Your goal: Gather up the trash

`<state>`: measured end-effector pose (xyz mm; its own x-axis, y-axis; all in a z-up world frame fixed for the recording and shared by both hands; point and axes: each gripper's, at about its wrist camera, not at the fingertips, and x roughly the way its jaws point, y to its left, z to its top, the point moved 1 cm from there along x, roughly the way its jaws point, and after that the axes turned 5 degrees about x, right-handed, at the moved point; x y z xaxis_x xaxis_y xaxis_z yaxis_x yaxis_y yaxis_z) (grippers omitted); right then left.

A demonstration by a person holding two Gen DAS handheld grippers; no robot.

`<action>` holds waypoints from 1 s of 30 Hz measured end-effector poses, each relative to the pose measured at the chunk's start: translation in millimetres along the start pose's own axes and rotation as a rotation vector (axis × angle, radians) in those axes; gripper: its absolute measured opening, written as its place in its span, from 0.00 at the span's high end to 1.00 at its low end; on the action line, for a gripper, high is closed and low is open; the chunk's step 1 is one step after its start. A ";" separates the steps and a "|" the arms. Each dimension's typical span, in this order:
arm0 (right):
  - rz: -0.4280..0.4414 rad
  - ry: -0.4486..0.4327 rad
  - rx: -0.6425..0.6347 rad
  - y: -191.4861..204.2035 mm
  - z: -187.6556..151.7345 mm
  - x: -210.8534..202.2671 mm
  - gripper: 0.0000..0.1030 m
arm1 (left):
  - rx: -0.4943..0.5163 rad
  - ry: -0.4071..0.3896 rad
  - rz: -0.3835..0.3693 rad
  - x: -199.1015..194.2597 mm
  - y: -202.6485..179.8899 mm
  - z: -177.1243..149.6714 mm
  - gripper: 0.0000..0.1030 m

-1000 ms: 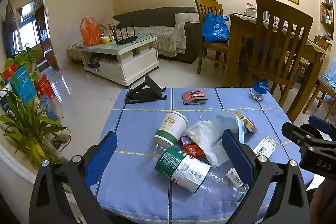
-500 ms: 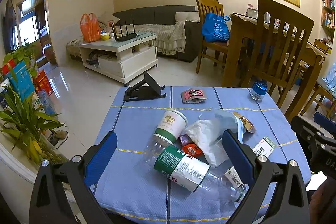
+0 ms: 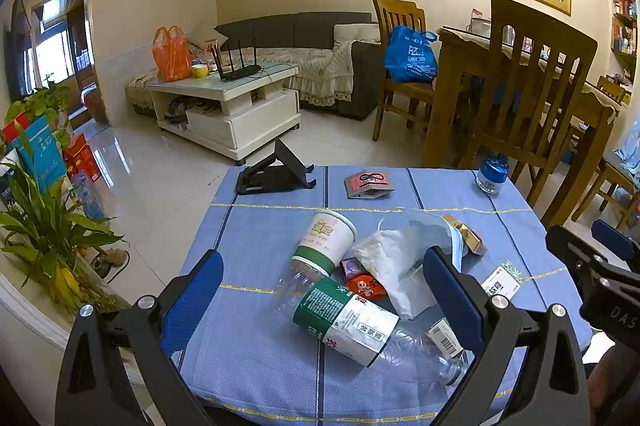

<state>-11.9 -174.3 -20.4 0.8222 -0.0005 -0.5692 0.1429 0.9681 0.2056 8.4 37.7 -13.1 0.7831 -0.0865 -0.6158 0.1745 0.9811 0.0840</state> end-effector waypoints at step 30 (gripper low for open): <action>0.042 0.038 -0.068 9.5 -6.7 4.2 0.05 | -0.007 0.008 0.000 7.5 5.4 -9.5 0.06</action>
<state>-10.8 -163.5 -26.2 0.8048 0.0484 -0.5916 0.0700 0.9820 0.1756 9.6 44.0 -24.7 0.7782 -0.0851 -0.6222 0.1705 0.9822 0.0789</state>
